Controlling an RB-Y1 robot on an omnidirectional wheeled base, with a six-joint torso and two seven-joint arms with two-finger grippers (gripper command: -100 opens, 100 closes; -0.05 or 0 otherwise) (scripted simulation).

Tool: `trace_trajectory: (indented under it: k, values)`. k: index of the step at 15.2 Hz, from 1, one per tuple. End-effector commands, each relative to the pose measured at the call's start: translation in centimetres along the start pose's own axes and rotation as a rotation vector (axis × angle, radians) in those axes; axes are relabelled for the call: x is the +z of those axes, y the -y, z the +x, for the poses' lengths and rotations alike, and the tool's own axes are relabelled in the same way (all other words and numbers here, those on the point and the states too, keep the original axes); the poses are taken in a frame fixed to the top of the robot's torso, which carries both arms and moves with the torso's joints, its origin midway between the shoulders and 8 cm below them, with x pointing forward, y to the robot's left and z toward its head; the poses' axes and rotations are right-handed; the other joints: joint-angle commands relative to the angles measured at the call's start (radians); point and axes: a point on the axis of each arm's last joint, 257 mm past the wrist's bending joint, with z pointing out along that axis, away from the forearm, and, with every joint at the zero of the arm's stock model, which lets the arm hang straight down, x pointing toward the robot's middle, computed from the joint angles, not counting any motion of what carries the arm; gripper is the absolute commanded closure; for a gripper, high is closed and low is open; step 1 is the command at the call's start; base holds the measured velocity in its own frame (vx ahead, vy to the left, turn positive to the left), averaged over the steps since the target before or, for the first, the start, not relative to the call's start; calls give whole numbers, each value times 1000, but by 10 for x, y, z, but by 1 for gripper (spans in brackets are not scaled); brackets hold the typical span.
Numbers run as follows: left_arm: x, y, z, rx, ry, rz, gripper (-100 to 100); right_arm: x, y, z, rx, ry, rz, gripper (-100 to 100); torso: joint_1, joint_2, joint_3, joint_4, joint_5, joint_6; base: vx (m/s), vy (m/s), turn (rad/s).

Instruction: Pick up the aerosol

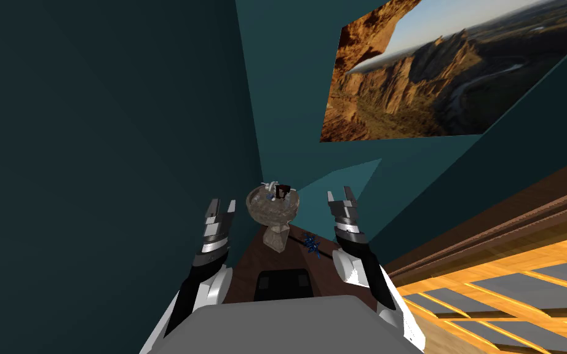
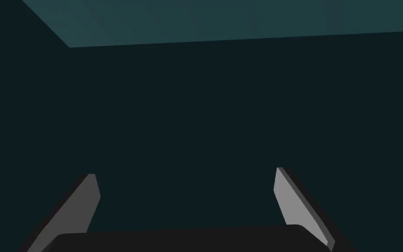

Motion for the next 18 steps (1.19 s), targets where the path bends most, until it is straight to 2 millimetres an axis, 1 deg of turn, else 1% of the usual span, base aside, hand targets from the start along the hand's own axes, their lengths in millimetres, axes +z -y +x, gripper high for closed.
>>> trace_trajectory:
  k: [1,2,3,6,7,8,9,10,11,12,13,14,15,16,18]
  values:
    - [0,0,0,0,0,0,0,0,4,6,-32,-37,13,-100,0,0,0,0,0,0,0,0,0]
    - [0,0,0,0,0,0,0,0,8,10,-60,-65,25,-100,0,0,0,0,0,0,4,8,12]
    - [0,0,0,0,0,0,0,0,8,10,-60,-65,25,-100,0,0,0,0,0,0,5,9,10]
    - [0,0,0,0,0,0,0,-2,26,25,-174,-155,71,-100,1,-1,0,0,0,0,9,15,14]
    - [0,0,0,0,0,0,0,-2,26,26,-179,-157,71,-100,1,-1,0,0,0,0,13,19,13]
    - [0,0,0,0,0,0,0,-4,35,31,-228,-188,88,-100,1,-1,-1,0,0,0,11,19,13]
    - [0,0,0,0,0,0,0,-4,35,31,-230,-189,88,-100,1,-1,-1,0,0,0,9,16,11]
    - [0,0,0,0,0,0,0,-6,44,36,-282,-220,106,-100,1,-1,-1,0,0,0,11,17,19]
    - [0,0,0,0,0,0,0,-6,44,36,-285,-221,106,-100,1,-1,-1,0,0,0,11,16,15]
    - [0,0,0,0,0,0,0,-8,54,41,-337,-251,124,-100,1,-1,-1,0,0,0,10,19,15]
    - [0,0,0,0,0,0,0,-8,54,41,-344,-254,124,-100,1,-1,-1,0,0,0,10,18,13]
    - [0,0,0,0,0,0,0,-10,64,45,-394,-281,143,-100,1,-1,-1,0,0,0,11,19,17]
    - [0,0,0,0,0,0,0,-11,64,46,-408,-287,142,-100,1,-1,-1,0,0,0,13,19,16]
    - [0,0,0,0,0,0,0,-13,75,49,-457,-312,161,-100,1,-1,-1,0,0,0,16,21,21]
    - [0,0,0,0,0,0,0,-14,76,50,-476,-320,160,-100,1,-1,-1,0,0,0,11,18,11]
